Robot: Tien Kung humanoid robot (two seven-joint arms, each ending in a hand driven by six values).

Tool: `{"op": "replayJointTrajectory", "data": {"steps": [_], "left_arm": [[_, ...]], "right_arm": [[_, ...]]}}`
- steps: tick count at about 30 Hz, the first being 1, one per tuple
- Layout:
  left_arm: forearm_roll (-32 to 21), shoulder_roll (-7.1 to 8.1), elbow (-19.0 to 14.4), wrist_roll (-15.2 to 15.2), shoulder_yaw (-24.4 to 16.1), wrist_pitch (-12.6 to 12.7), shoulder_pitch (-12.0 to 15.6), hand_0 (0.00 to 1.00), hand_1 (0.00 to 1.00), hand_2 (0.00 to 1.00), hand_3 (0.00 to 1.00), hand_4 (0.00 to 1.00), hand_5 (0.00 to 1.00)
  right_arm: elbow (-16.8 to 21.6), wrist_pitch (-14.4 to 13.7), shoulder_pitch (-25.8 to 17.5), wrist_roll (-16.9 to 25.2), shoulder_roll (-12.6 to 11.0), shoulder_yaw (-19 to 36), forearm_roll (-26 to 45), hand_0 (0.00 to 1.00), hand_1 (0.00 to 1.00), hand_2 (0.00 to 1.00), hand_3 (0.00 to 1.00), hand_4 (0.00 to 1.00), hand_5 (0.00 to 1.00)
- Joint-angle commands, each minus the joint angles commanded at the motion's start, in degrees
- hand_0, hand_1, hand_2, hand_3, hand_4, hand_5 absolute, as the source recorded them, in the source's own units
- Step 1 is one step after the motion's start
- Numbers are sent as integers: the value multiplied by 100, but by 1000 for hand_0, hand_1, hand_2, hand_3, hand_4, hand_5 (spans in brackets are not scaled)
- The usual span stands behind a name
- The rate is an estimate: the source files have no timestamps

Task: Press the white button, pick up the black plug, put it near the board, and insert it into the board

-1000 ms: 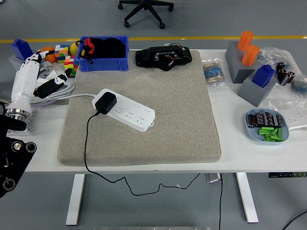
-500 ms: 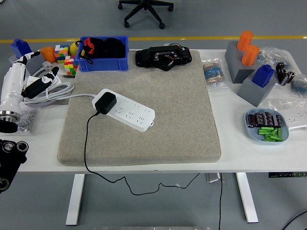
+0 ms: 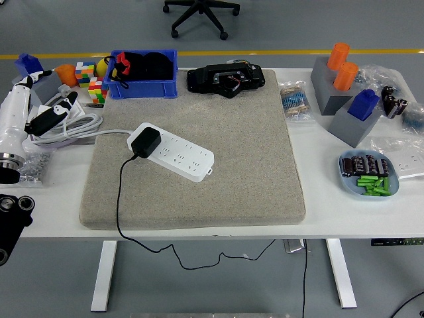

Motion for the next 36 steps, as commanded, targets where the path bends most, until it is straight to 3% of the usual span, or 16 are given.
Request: {"op": "replayJointTrajectory", "data": {"steps": [20,25,36], "left_arm": [[59,-11,-153,89,-104,-67,207,975,940,884,801,823,678],[45,-5,-217,101,-110,-103,237,975,940,883,797,822,673],[24,-10,-329,151,-127,-167,296,974,938,880,797,817,660]], "right_arm": [[-6,25,-139,-26,22,39,-26,704,626,644,611,648,364],[-14,-96,-172,69,53,87,-32,705,627,643,612,649,364],[-8,-11,-223,14,68,121,-29,706,638,653,612,652,368]]}}
